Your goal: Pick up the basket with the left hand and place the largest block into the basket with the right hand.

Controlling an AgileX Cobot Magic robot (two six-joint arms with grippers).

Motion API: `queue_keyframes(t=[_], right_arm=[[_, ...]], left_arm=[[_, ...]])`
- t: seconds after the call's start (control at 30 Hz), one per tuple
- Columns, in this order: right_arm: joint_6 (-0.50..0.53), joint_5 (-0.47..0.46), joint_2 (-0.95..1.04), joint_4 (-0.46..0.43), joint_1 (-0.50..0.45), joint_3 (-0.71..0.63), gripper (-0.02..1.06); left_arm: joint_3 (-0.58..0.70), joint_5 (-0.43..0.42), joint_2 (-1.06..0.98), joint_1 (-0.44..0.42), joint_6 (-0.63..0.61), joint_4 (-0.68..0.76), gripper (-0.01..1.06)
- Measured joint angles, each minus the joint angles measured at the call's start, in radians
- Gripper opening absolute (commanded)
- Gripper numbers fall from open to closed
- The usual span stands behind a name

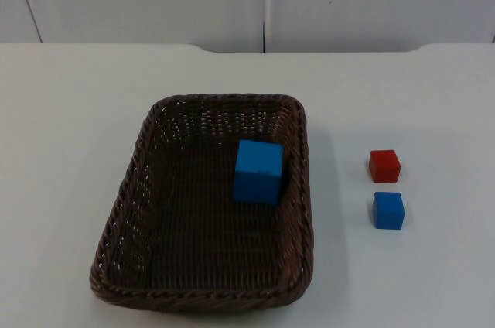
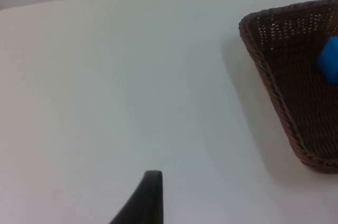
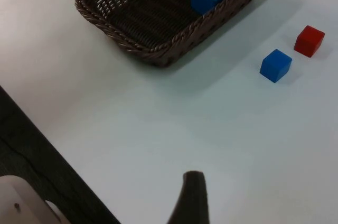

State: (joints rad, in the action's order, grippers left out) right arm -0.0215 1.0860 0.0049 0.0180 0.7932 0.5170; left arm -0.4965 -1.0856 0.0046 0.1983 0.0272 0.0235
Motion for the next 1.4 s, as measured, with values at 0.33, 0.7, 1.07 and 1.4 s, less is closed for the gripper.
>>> queue_keyframes(t=[0.33, 0.7, 1.07, 1.4], right_arm=[[0.0, -0.002, 0.0, 0.0, 0.0, 0.0, 1.04], [0.002, -0.002, 0.0, 0.0, 0.0, 0.0, 1.05], [0.002, -0.002, 0.0, 0.0, 0.0, 0.0, 1.05], [0.002, -0.002, 0.0, 0.0, 0.0, 0.0, 1.05]], left_arm=[[0.0, 0.0, 0.0, 0.0, 0.009, -0.004, 1.05], [0.0, 0.0, 0.0, 0.0, 0.009, -0.004, 1.05], [0.0, 0.0, 0.0, 0.0, 0.009, -0.004, 1.05], [0.0, 0.0, 0.0, 0.0, 0.011, -0.006, 1.05]])
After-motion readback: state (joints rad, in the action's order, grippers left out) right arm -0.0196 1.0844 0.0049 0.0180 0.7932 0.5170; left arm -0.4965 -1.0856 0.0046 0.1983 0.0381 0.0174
